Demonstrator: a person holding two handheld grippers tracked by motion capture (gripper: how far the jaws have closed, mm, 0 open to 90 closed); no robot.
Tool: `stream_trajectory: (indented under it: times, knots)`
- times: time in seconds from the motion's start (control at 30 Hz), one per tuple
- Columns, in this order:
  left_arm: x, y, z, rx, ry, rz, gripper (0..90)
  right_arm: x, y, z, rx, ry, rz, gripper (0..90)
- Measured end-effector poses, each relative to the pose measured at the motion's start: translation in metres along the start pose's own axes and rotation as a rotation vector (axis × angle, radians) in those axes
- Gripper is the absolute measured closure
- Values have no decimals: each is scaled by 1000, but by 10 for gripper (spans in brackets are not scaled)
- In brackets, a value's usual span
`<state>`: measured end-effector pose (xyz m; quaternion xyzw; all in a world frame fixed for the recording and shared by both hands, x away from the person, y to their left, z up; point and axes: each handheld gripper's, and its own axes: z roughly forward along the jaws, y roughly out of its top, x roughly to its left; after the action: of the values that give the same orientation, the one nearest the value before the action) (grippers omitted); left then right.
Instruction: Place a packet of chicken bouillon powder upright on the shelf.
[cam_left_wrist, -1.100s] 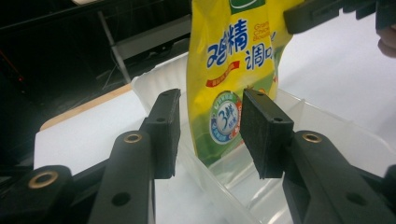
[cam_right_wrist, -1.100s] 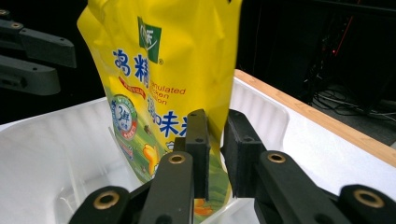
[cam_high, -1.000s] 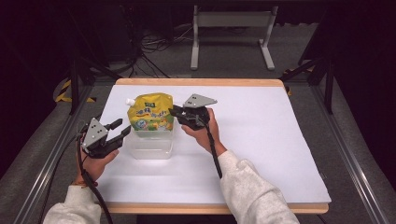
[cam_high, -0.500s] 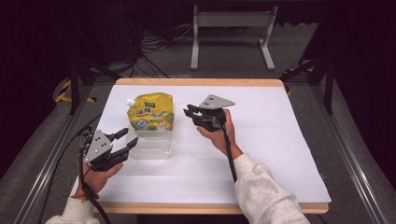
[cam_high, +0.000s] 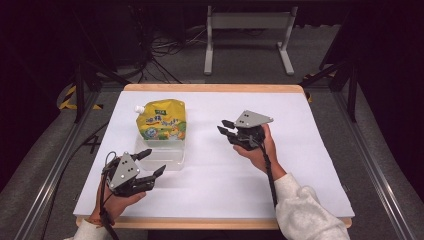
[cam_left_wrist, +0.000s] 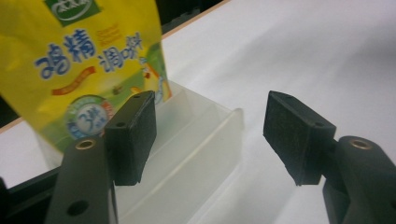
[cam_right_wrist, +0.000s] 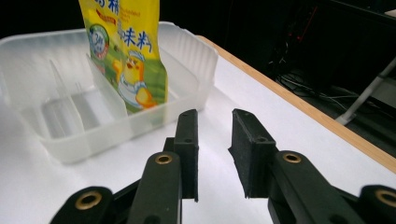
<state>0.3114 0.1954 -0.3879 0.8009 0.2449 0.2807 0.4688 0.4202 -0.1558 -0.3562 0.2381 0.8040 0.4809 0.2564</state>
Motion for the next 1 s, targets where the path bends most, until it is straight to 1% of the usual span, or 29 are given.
stream_trajectory:
  times: [0.03,0.07,0.17,0.23,0.27,0.3,0.37,0.43,0.47,0.5,0.57,0.7,0.77,0.8,0.9,0.93,0.97,1.0]
  knots:
    - [-2,0,1,2,-4,0,329,-1,-2,-5,8,-8,-11,719]
    - [-4,-1,2,5,-9,10,326,-2,-4,-9,14,-16,-18,715]
    - [-11,-3,6,18,-17,24,301,-5,-10,-20,25,-28,-26,706]
    - [-16,-4,8,28,-42,29,291,-6,-15,-28,31,-45,-46,702]
    - [-20,-5,10,39,-44,42,282,-5,-17,-31,45,-51,-62,694]
    - [-22,-6,11,42,-49,47,278,-5,-21,-35,58,-62,-80,681]
    - [-26,-8,13,58,-65,62,269,-5,-26,-41,77,-66,-93,660]
    - [-29,-9,15,69,-75,59,261,-4,-32,-48,96,-81,-107,644]
    - [-30,-10,15,76,-80,67,259,-4,-34,-52,101,-83,-112,637]
    - [-31,-11,16,79,-81,62,255,-5,-38,-56,105,-81,-111,620]
    - [-32,-13,16,87,-88,62,249,-5,-43,-62,110,-93,-110,594]
    - [-34,-18,18,105,-95,74,238,-6,-53,-74,133,-108,-110,529]
    - [-34,-21,18,117,-98,77,229,-5,-59,-79,151,-117,-121,496]
    - [-34,-22,18,120,-98,73,225,-5,-62,-82,161,-125,-126,484]
    - [-34,-26,19,128,-97,88,222,-5,-69,-89,177,-134,-128,441]
    - [-33,-27,20,132,-98,85,221,-5,-71,-91,185,-143,-129,427]
    - [-32,-28,21,131,-105,81,216,-4,-74,-94,192,-150,-132,413]
    - [-32,-29,22,133,-107,87,215,-4,-79,-97,197,-155,-135,403]
